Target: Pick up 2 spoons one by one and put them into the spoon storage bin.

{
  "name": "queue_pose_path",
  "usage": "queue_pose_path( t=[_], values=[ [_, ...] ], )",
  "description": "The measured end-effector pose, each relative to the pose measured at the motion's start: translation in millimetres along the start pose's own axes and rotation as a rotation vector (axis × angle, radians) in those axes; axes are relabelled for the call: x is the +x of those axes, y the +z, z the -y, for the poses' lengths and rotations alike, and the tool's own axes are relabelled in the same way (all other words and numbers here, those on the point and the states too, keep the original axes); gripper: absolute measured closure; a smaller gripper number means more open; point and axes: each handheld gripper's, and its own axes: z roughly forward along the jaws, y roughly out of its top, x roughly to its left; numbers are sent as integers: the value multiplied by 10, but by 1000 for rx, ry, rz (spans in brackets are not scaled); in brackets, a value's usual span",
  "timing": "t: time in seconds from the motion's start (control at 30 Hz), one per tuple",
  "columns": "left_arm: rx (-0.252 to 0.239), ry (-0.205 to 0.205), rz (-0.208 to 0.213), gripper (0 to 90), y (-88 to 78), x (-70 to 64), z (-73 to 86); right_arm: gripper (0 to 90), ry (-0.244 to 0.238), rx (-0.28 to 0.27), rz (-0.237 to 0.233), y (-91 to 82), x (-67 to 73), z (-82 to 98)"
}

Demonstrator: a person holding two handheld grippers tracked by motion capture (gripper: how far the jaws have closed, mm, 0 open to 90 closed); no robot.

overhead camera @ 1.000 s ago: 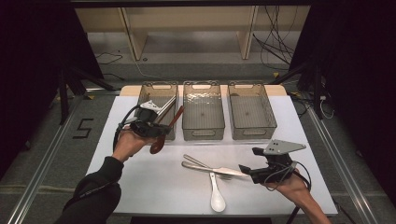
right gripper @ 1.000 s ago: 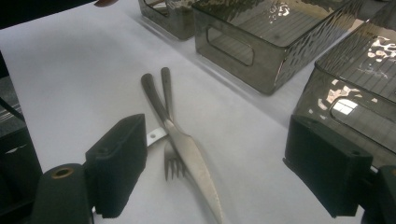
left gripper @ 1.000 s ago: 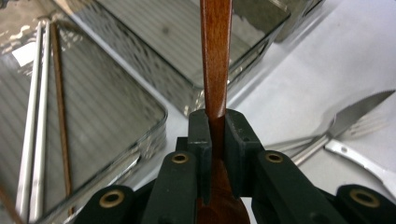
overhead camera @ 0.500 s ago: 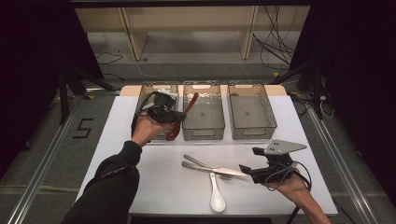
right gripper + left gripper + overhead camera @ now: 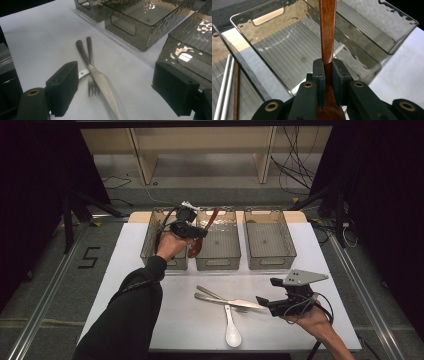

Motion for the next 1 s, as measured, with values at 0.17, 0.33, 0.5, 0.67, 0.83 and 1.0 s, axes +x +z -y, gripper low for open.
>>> queue_pose_path(
  t=[0.17,0.33,0.5,0.67,0.83,1.0],
  values=[
    [-10,-23,-10,813,89,27,-48,219,3,0,-1,-2,-3,2],
    [-7,-35,-19,812,151,55,-77,219,-1,0,-4,1,1,2],
    [-14,-43,-22,812,190,66,-86,219,-2,2,-6,4,0,3],
    [-15,-42,-23,811,248,67,-87,219,-5,3,-6,4,6,2],
    [-20,-39,-22,809,283,62,-89,219,-4,3,-7,4,6,2],
    [-21,-40,-20,808,327,56,-80,219,-5,2,-9,3,11,1]
  ],
)
